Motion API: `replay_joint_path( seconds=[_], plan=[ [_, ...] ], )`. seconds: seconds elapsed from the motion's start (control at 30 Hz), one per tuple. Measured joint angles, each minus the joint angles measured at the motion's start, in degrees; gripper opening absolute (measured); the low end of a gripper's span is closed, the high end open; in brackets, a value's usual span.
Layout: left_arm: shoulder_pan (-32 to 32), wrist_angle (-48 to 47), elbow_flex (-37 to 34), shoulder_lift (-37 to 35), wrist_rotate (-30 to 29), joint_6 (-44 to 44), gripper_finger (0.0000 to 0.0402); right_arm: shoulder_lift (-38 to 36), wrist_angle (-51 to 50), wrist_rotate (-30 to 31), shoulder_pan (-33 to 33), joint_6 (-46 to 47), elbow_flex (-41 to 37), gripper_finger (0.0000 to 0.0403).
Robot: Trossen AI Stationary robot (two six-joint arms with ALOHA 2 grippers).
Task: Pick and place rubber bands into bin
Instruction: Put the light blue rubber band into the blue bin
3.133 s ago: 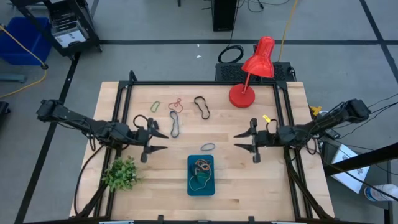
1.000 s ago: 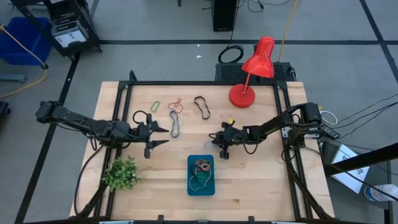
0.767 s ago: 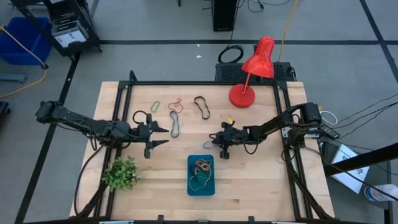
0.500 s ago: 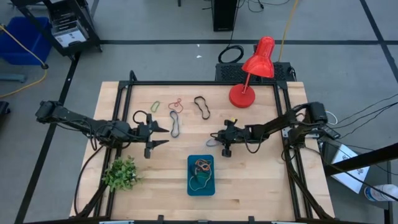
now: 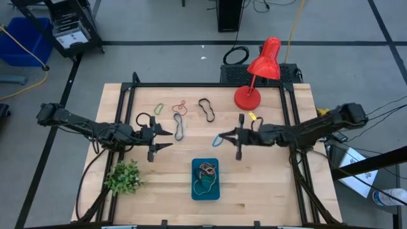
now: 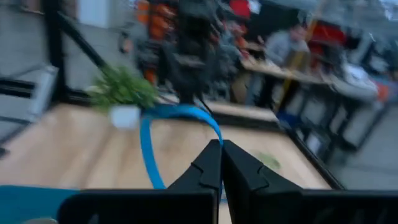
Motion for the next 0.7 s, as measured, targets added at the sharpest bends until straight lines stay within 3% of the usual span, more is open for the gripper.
replay_joint_path(
  seconds=[0.13, 0.43, 0.6, 0.7],
  plan=[
    [0.0, 0.0, 0.0, 0.0, -0.02, -0.13, 0.02, 0.82, -2.56, 0.26, 4.97, -3.77, 4.21, 0.0],
    [0.0, 0.01, 0.0, 0.0, -0.07, -0.18, 0.02, 15.16, -30.6, -0.71, 9.07, -2.15, 23.36, 0.0],
    [0.0, -0.11, 0.0, 0.0, -0.07, -0.29, 0.02, 24.4, -32.29, -8.06, 9.17, 1.32, 25.89, 0.0],
    [0.0, -0.23, 0.0, -0.01, -0.04, -0.53, 0.02, 28.69, -32.44, -9.16, 9.15, 3.63, 25.89, 0.0]
  ],
)
